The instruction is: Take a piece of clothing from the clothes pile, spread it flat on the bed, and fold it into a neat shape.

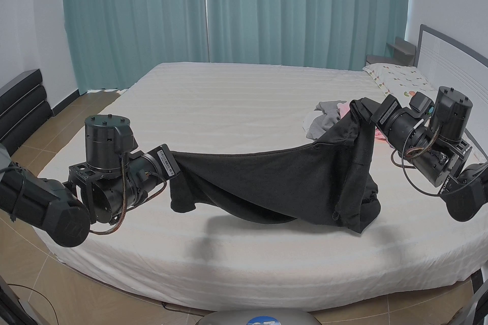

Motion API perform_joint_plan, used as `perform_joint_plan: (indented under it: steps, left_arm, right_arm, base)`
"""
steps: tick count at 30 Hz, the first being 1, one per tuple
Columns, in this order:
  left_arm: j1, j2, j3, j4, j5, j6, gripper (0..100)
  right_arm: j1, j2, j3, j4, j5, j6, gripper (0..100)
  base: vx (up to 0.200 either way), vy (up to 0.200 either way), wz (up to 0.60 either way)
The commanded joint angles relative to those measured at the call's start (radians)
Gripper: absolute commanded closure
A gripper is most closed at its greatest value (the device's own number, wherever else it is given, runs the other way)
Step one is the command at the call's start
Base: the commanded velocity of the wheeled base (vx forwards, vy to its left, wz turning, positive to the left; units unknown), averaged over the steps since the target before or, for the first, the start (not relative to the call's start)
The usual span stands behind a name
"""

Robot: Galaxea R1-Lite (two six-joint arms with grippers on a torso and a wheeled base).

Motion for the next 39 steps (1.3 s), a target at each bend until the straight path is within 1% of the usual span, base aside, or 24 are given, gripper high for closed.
perform_joint_plan:
  steps: [1, 3, 9, 27, 39]
  left_arm:
    - [0.0, -0.003, 0.003, 0.0, 0.002, -0.001, 100]
    - [0.003, -0.003, 0.003, 0.0, 0.002, -0.001, 100]
    - [0.018, -0.002, 0.012, 0.0, 0.028, -0.001, 100]
    - [0.021, -0.023, 0.04, -0.001, 0.025, -0.027, 100]
    - [0.026, -0.04, 0.049, 0.0, 0.017, -0.041, 100]
  right_arm:
    - [0.0, 0.001, 0.006, 0.0, 0.0, 0.0, 100]
    - [0.0, 0.001, 0.009, -0.001, 0.0, 0.002, 100]
    - [-0.002, 0.0, 0.01, -0.001, 0.0, 0.002, 100]
    - [0.0, 0.001, 0.015, 0.0, 0.0, 0.003, 100]
    - [0.0, -0.009, 0.021, 0.0, -0.001, 0.002, 100]
  base:
    - [0.0, 0.2, 0.0]
    - [0.0, 0.2, 0.0]
    - [0.0, 0.0, 0.0]
    - [0.0, 0.0, 0.0]
    - [0.0, 0.2, 0.0]
